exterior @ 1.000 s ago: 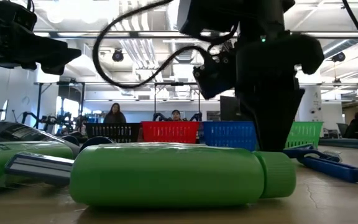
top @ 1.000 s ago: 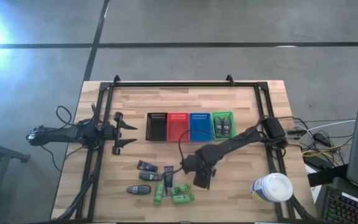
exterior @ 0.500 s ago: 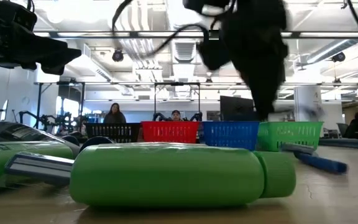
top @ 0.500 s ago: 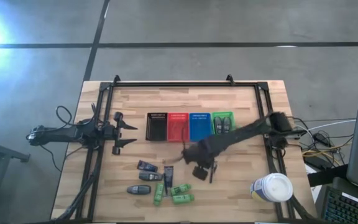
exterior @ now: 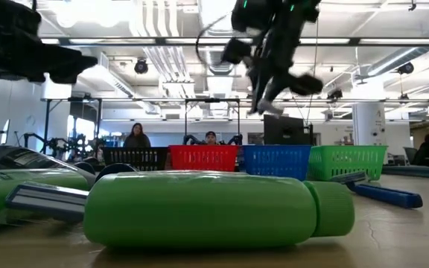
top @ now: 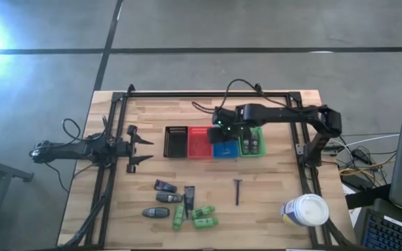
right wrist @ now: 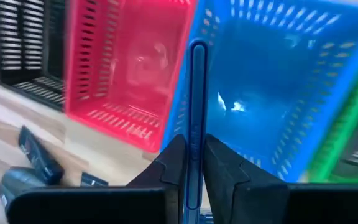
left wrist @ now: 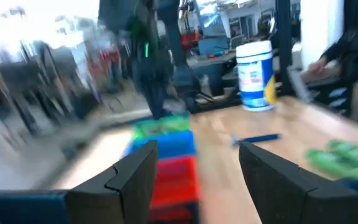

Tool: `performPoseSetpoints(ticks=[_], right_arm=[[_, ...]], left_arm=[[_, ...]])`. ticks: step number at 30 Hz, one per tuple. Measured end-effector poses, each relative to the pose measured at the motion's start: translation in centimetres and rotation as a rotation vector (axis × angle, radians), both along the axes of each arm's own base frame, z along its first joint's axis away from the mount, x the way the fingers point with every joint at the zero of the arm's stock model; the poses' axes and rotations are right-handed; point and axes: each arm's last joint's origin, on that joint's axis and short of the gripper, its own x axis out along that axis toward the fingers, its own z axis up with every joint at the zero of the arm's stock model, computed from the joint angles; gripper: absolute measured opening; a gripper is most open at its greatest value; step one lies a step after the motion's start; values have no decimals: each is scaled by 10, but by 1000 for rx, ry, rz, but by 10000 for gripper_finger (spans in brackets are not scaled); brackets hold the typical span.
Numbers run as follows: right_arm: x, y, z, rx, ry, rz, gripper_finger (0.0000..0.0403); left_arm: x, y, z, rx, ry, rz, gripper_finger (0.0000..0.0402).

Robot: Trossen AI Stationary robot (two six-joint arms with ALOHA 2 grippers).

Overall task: Pick & Place Travel size toiletries
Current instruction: Put the blue razor into the blue basket, then put the blue shaving cream into the black basket

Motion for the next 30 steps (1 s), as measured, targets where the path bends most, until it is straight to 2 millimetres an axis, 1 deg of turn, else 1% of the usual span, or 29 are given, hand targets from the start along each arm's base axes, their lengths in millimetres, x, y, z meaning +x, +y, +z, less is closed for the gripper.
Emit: performPoseSetpoints(ticks=[2, 5, 8, 10, 12, 13, 16, 19, 20, 22, 24, 25, 27, 30], right_arm=[[1, -5, -19, 49, 64, -5, 45], [5, -5, -35, 56, 96, -4, 70], [9, -7, -44, 4, 121, -22, 93], [9, -10, -47, -38, 143, -48, 107], [8, -13, -45, -51, 138, -51, 123], [8, -13, -43, -54, 133, -40, 130], [5, -10, -40, -58, 144, 4, 156], [4, -3, -26, -85, 105, 60, 184], [3, 1, -22, -92, 94, 82, 193], [1, 6, -17, -101, 89, 117, 208], [0, 11, -15, -108, 90, 150, 222], [-1, 14, -13, -111, 86, 163, 228], [-4, 18, -8, -117, 83, 188, 239], [-5, 20, -6, -127, 81, 219, 253]], left_arm=[[0, 0, 4, 138, -42, 9, 232], [0, 0, 5, 251, -47, 14, 232], [0, 0, 4, 262, -44, 14, 232], [0, 0, 5, 228, -53, 15, 232], [0, 0, 6, 87, -63, 9, 232], [0, 0, 7, -18, -65, 3, 232], [-1, 0, 12, -397, -69, -30, 232], [-3, 1, 22, -825, -109, -42, 232], [-3, 1, 22, -936, -115, -34, 232], [-2, 3, 19, -1045, -127, 23, 232], [-1, 3, 17, -1104, -123, 34, 232], [0, 3, 17, -1105, -105, 18, 232], [2, 0, 18, -1085, 3, -23, 232], [9, -4, 19, -987, 265, -24, 232]])
